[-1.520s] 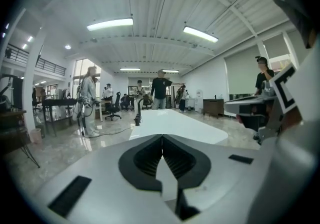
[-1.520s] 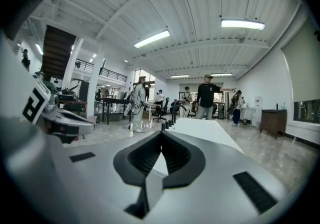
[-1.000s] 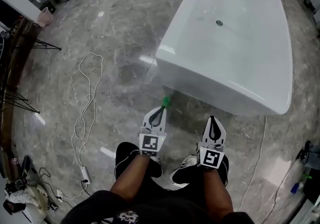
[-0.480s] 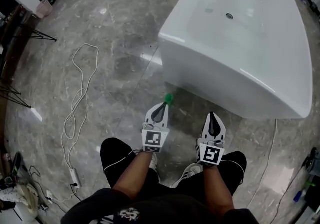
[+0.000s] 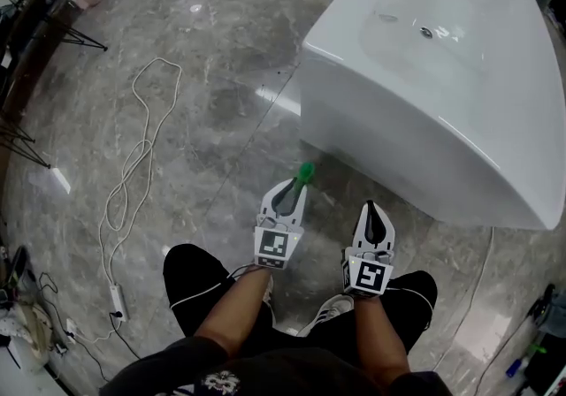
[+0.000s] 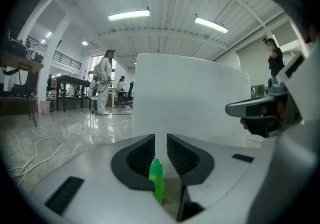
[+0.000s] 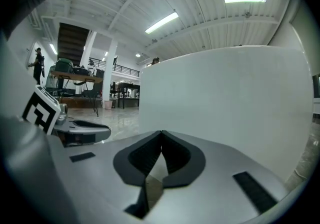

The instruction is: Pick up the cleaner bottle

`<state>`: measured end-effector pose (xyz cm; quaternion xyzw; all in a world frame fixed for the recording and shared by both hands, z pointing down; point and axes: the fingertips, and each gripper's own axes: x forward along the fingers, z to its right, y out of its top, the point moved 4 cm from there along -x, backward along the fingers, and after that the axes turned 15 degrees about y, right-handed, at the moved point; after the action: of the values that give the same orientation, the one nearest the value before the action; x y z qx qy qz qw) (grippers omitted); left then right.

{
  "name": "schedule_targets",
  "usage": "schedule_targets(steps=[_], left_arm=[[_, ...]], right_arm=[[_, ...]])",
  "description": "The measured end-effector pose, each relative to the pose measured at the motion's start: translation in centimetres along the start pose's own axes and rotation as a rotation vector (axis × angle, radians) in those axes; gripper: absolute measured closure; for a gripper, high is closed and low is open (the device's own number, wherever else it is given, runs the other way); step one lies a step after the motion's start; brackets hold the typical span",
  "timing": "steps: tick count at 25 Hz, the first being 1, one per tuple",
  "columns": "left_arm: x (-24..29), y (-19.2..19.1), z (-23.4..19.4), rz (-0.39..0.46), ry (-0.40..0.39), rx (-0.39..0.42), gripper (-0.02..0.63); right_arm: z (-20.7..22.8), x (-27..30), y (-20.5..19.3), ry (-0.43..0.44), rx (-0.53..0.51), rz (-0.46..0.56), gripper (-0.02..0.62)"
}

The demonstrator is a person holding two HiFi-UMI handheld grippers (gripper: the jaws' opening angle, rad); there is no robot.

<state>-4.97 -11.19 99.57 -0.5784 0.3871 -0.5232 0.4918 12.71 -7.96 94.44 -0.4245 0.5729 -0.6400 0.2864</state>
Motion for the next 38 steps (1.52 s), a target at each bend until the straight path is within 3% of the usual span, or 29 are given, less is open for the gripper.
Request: schedule_targets(steps=[5,9,11,20,25,30,34,38], left_arm=[[0.7,-2.6,-0.2,-0.034,0.015,0.021,0.467],[2.1,-6.0,-0.1,-0.087,0.013,0.052,0.348],[3.1,-7.8,0.2,-0.111,0.017,0.046,0.327],[8.0,-16.5,-0.7,-0.234,0.022,0.049,0.310],[9.3,-18.2,0.6,-0.215,-0.012,0.060,0.310],[10.8,-18.7,0.7,-0.209,0.022,0.021,0.310],[11.6,-19.1,1.4,-0.216,0.003,0.032,0.311],[12.6,-19.0,1.6,-0.203,0.016,0.038,0.311]], right_arm=[[-1.3,0.9,-0.6,0.045,0.006,0.008,0.578],[-2.3,1.3,-0.6,0.072,0.003,0.016,0.578],[-2.2,1.3,-0.7,0.072,0.002,0.019,0.578],[-4.2,1.5,-1.9,0.092,0.001,-0.008,0.578],[-5.6,0.8,-3.1,0.145,0.011,-0.004,0.578],[-6.0,0.6,-3.4,0.155,-0.015,-0.013,0.578],[-6.3,0.3,-3.2,0.150,-0.006,-0.013,0.578],[-6.8,-0.1,-3.6,0.196,-0.118,-0.074,0.578]])
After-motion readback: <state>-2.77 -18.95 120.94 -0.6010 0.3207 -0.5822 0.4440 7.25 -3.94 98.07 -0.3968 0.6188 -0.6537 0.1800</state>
